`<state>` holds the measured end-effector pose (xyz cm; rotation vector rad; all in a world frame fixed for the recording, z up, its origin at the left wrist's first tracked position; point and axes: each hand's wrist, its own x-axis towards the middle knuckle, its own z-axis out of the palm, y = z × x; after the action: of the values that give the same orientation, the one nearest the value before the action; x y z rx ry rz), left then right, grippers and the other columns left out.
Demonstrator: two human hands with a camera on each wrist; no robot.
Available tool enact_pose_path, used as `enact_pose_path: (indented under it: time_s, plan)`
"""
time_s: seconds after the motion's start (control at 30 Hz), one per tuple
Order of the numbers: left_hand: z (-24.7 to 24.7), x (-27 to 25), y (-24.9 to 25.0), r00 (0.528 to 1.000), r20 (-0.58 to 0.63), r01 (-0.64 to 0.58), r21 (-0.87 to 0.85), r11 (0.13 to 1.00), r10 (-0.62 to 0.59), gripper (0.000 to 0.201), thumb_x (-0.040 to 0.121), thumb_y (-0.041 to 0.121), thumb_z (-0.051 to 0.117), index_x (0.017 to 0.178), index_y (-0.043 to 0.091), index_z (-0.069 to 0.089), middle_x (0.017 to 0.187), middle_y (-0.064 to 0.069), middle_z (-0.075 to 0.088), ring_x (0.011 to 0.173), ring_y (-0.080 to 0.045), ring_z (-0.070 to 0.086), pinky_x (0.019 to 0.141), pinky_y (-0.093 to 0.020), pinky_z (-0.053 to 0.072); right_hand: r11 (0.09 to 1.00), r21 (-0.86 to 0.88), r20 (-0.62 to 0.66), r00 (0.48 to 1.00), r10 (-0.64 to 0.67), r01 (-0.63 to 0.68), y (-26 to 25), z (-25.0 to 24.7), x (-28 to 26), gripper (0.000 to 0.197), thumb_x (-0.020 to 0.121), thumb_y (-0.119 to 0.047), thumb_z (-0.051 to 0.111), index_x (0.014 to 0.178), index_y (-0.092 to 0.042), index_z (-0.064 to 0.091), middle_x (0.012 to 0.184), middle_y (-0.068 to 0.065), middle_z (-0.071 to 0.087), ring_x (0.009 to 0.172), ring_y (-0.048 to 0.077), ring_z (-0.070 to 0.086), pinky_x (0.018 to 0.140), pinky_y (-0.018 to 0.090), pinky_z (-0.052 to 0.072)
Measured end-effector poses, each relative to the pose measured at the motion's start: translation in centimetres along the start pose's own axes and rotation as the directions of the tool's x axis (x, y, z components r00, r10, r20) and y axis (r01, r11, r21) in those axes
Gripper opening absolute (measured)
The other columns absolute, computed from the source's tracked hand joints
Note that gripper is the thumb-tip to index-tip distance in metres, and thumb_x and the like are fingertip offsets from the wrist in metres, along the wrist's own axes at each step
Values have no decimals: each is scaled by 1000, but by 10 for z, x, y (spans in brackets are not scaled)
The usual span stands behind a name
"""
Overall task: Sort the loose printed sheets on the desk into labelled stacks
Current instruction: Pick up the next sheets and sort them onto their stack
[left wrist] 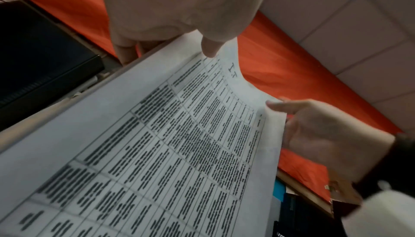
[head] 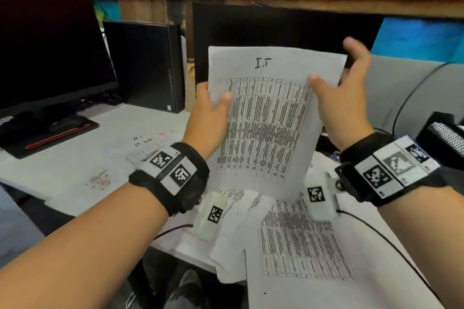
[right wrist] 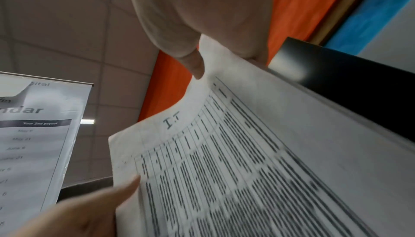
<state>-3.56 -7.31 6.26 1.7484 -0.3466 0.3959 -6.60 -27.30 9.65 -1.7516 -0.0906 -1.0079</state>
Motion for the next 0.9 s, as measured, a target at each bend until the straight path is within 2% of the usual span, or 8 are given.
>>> enact_pose_path:
  time_s: [0.07,0.2,0.33,0.43,0.5,0.63,0.73,0.9]
  plan:
    - [1,0,-10,999,8,42,-47,998,-42,25,98,30,46,122,26,38,111,13,56,103,-8,56,87,-26,43,990,-76,28,992,-119,121,-11,1,11,64,86,-11,58,139,-33,30,141,-11,41,120,9,50,107,23,39]
    - [3,-3,-36,986,31,163,-94,982,-161,29,95,27,53,124,25,49,113,13,61,103,-7,57,90,-26,44,955,-280,108,992,-71,99,-5,5,24,31,94,-19,48,120,-31,58,126,-7,54,104,0,46,78,-1,32]
    - [9,-7,-54,971,32,238,-93,967,-236,26,95,23,55,121,25,58,106,14,63,90,5,58,75,-14,45,988,-151,10,999,-31,32,3,4,21,35,91,-9,47,118,-30,53,118,-13,54,104,1,54,91,15,46]
    - [15,-8,-57,967,-31,247,-115,962,-252,27,96,19,52,121,27,54,108,13,62,100,-6,60,87,-24,45,999,-30,-71,997,32,-35,9,1,18,36,90,-16,53,121,-32,45,109,-5,59,94,4,61,80,21,52]
    - [18,-9,-58,966,-62,242,-134,961,-252,28,96,18,51,123,26,52,109,14,61,98,-3,58,86,-22,43,985,7,-41,984,175,-175,22,-1,11,31,93,-22,53,123,-28,46,103,-2,64,86,3,64,72,20,53]
    - [21,-10,-57,970,-37,231,-164,959,-240,20,97,18,51,113,29,49,102,18,60,90,8,55,75,-15,42,911,-62,112,904,411,-407,60,-1,-27,24,97,-26,48,120,-21,51,110,-6,62,101,12,61,90,34,50]
    - [27,-12,-56,972,8,233,-146,962,-234,20,96,21,52,112,33,49,102,19,61,95,2,58,80,-18,44,884,-64,143,873,467,-462,76,1,-52,32,98,-16,43,129,-24,46,116,-10,57,104,7,55,90,27,45]
    - [38,-17,-50,978,8,210,-82,974,-210,22,96,21,52,116,30,48,94,19,57,83,6,54,63,-11,40,892,-52,102,886,453,-450,75,-2,-58,25,100,-10,38,119,-26,44,100,-25,52,91,-11,50,70,6,39]
